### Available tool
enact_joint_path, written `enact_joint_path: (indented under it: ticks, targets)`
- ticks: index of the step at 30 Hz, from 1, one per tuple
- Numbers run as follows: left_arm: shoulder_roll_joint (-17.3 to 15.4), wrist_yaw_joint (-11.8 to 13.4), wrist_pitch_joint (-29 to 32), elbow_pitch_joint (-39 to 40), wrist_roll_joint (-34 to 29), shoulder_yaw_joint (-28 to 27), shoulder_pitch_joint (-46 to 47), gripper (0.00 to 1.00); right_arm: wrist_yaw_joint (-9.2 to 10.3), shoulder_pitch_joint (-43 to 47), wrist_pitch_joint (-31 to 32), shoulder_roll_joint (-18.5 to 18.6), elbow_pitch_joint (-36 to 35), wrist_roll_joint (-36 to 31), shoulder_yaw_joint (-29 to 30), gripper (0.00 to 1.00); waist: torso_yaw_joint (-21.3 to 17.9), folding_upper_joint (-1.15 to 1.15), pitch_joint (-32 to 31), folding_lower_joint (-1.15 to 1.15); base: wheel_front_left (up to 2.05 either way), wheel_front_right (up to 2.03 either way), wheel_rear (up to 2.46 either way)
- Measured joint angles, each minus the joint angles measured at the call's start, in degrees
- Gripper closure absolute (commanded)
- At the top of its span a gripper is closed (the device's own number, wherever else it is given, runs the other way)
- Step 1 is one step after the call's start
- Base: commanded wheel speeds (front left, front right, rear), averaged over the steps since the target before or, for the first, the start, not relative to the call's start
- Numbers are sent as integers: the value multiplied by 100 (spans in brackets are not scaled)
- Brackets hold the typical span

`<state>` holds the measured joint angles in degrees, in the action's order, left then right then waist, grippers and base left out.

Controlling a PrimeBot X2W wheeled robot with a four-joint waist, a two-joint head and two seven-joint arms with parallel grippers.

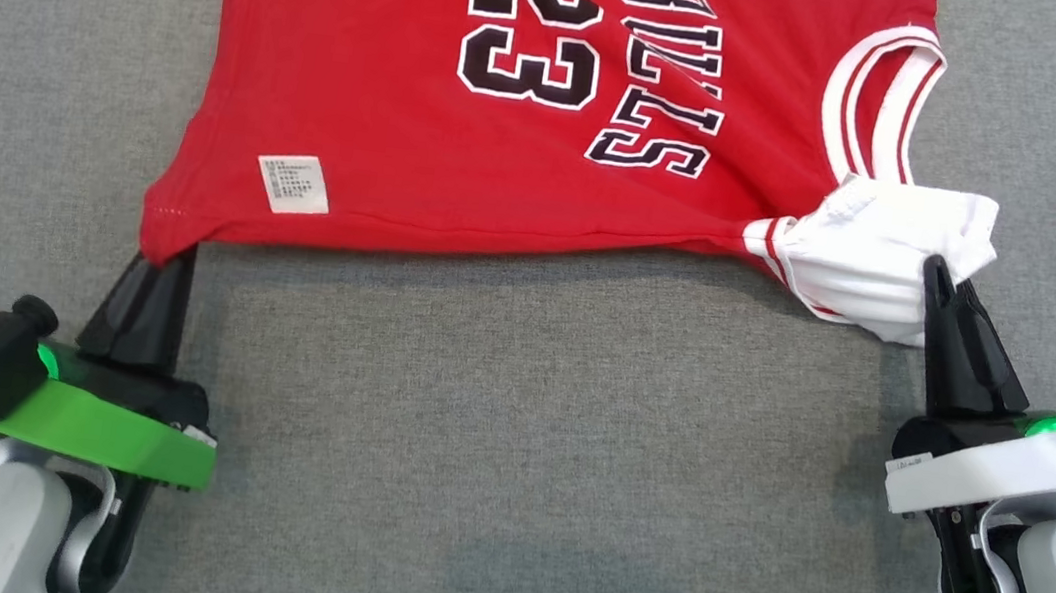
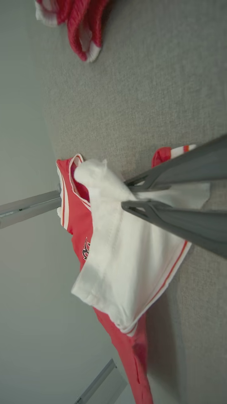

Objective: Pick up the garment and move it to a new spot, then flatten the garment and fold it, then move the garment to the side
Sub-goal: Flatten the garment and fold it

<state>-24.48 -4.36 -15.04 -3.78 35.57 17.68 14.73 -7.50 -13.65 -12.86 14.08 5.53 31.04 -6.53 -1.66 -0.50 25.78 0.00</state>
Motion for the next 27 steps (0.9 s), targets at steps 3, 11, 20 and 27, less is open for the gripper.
enact_joint_path:
  ticks: [3,11,20,27]
  targets:
    - [277,-71,0,-19,-94,-103,-166,100,1,14,-46,7,177,-119,-41,76,-14,0,-68,0,0,0,0]
    - [721,-245,0,-191,-398,-396,-386,100,1,-77,-111,7,450,-252,-178,92,43,0,-161,0,0,0,0]
    - [890,-296,0,-275,-583,-506,-474,100,1,-48,-138,105,497,-220,-293,100,91,0,-259,0,0,0,0]
    - [970,-304,0,-144,-694,-734,-883,100,1,704,-188,156,-4,-370,-88,100,119,0,-456,0,0,0,0]
